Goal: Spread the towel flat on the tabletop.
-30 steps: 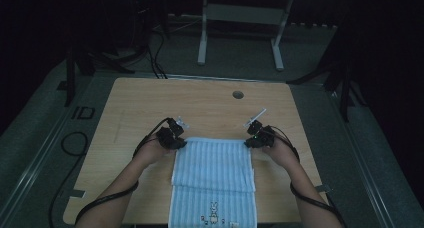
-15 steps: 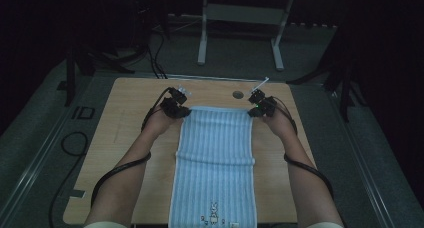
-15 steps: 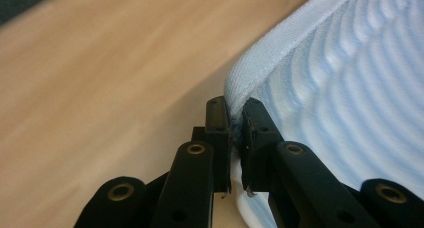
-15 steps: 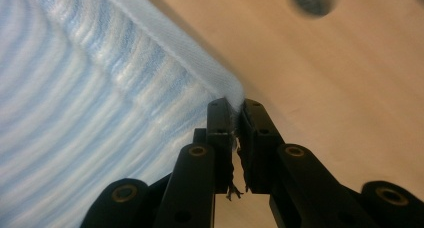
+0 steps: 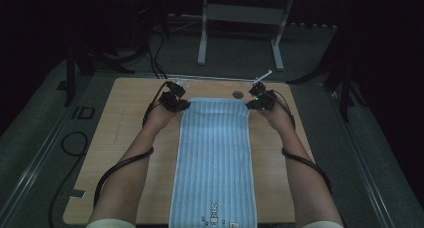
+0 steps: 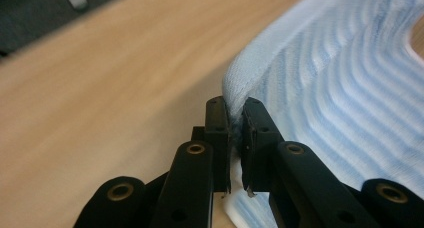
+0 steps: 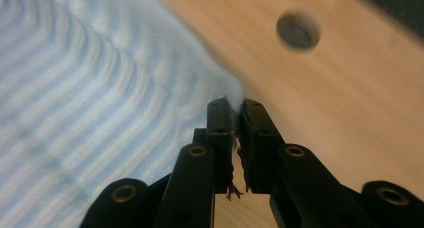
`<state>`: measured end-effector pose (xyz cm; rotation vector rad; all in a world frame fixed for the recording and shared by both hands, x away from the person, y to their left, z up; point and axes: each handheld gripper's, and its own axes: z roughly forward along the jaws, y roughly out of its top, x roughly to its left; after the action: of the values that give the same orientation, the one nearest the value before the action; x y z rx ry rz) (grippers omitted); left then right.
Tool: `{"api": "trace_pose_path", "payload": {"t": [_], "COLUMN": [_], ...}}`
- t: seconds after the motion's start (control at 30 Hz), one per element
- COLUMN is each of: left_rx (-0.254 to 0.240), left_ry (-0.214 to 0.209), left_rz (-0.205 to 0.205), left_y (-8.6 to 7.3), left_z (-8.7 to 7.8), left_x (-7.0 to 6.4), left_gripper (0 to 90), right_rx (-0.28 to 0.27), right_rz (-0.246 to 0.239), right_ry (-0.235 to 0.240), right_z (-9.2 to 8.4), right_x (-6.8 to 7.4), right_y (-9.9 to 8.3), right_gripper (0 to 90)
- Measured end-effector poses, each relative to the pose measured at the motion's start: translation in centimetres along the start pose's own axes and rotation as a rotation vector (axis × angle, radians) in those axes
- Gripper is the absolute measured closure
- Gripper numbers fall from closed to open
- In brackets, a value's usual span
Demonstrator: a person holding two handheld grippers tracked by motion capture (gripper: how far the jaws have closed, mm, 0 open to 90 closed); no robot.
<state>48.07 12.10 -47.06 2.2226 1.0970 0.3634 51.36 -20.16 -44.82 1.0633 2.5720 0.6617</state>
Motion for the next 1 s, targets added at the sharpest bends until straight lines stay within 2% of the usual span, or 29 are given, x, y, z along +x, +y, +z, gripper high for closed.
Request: {"api": "trace_pose_path", "payload": {"t": [0.07,0.1,0.13,0.17,0.2,0.23,0.27,0.3,0.33,0.4,0.47,0.53,0.57,0.67,0.7,0.8,0.9,0.97,1.0], "left_rx": [0.021,0.020,0.023,0.026,0.021,0.015,0.015,0.007,0.001,0.017,0.026,0.028,0.028,0.028,0.031,0.026,0.058,0.065,0.069], "left_ry": [0.002,0.013,0.021,0.041,0.068,0.073,0.073,0.066,0.071,0.079,0.071,0.046,0.030,-0.026,-0.040,-0.125,-0.143,-0.148,-0.152], "left_rz": [-0.018,-0.026,-0.045,-0.054,-0.060,-0.072,-0.072,-0.126,-0.147,-0.192,-0.219,-0.210,-0.197,-0.150,-0.134,-0.097,-0.048,-0.033,-0.041], "left_y": [-0.7,-0.8,-0.9,-0.9,-1.0,-1.0,-1.0,-1.3,-1.5,-1.8,-2.1,-2.2,-2.3,-2.6,-2.7,-3.6,-4.7,-5.3,-5.6], "left_z": [0.9,1.2,1.4,1.4,1.4,1.3,1.3,1.1,1.0,0.9,0.7,0.6,0.5,0.3,0.2,-0.2,-0.3,-0.5,-0.6], "left_x": [-0.1,-0.2,-0.2,-0.2,-0.2,0.0,0.0,0.6,1.0,1.5,1.7,1.4,1.1,-0.2,-0.6,-1.7,-2.5,-2.5,-2.4], "left_gripper": [78.8,72.1,60.3,51.7,48.3,48.1,48.0,48.0,47.7,47.2,46.8,46.6,46.1,45.6,44.9,42.4,42.4,42.4,42.4], "right_rx": [0.028,0.027,0.028,0.029,0.031,0.037,0.037,0.036,0.033,0.041,0.044,0.050,0.059,0.071,0.068,0.049,0.063,0.082,0.076], "right_rz": [0.055,0.062,0.077,0.099,0.115,0.128,0.128,0.150,0.189,0.182,0.200,0.221,0.216,0.175,0.165,0.146,0.121,0.113,0.112], "right_ry": [0.016,-0.011,-0.032,-0.045,-0.073,-0.101,-0.101,-0.116,-0.078,-0.092,-0.074,-0.055,-0.046,-0.026,-0.009,0.046,0.068,0.085,0.095], "right_z": [1.4,1.8,2.1,2.3,2.4,2.4,2.4,2.3,2.2,2.1,2.0,1.9,2.0,2.3,2.3,2.5,2.6,2.7,2.7], "right_x": [-0.3,-0.3,-0.3,-0.4,-0.6,-0.8,-0.8,-0.9,-1.5,-1.6,-1.7,-1.7,-1.5,-0.4,0.0,1.2,2.5,3.0,3.1], "right_y": [-1.0,-1.4,-1.6,-1.8,-1.9,-2.0,-2.0,-2.2,-2.4,-2.6,-2.7,-2.7,-2.6,-2.8,-3.0,-3.9,-5.0,-5.7,-6.1], "right_gripper": [79.4,72.4,60.7,53.5,51.6,50.9,50.9,50.6,51.4,51.3,51.3,49.7,49.8,51.7,57.3,57.4,54.0,52.6,51.7]}}
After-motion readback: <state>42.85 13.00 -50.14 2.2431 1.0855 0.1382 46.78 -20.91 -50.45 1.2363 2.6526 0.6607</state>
